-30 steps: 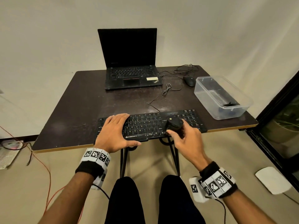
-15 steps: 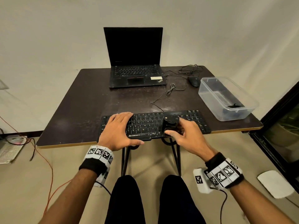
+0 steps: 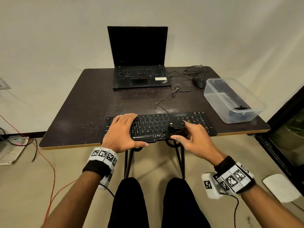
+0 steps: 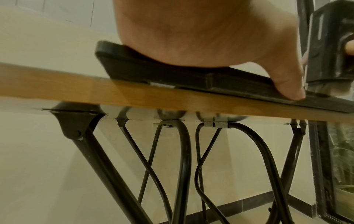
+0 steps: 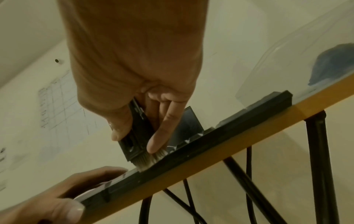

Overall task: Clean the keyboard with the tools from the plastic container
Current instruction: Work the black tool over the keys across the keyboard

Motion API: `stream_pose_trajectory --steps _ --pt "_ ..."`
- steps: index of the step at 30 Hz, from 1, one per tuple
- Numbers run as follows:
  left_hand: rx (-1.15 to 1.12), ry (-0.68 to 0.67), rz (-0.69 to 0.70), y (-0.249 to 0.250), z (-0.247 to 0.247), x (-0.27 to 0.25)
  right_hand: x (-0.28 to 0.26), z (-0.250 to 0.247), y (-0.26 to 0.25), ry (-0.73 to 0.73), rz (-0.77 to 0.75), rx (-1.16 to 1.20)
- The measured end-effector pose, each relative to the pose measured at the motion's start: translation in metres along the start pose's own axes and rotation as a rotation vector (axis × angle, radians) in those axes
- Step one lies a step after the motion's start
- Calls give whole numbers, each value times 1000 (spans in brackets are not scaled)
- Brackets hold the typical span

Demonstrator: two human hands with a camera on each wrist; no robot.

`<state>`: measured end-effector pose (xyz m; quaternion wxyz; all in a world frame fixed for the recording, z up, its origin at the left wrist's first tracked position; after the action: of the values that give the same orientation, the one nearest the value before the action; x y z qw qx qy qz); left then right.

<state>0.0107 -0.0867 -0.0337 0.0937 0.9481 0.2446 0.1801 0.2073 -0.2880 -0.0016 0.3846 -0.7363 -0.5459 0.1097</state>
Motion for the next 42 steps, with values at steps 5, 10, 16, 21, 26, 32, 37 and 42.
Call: stream_pose_trajectory --steps 5,10,16,21,26,32,37,42 --pt "7 -3 1 1 -1 0 10 -11 6 76 41 -17" --pt "5 -12 0 2 -1 0 10 1 0 -8 -1 -9" --pt "10 -7 0 0 1 0 7 13 -21 -86 -55 -31" --pt "20 -13 -1 0 0 -1 20 3 -11 46 -1 -9" --pt "12 -4 0 2 0 -1 20 14 -19 -30 -61 -18" --pt "19 -10 -12 1 1 0 20 20 -23 -90 -78 -21" --pt "15 -10 -6 1 0 -1 26 6 -16 12 -14 -13" --pt "17 -13 -5 0 2 0 20 20 -23 -109 -70 -8"
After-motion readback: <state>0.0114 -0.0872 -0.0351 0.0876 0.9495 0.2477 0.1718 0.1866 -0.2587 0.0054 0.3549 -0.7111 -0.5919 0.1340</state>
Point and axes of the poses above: each hand's wrist, its own x-axis towards the middle knuckle, its own z-axis out of the palm, y = z × x, the point moved 6 cm from there along x, towards the middle knuckle, and after that the axes turned 1 degree about -x, right-handed, at the moved point
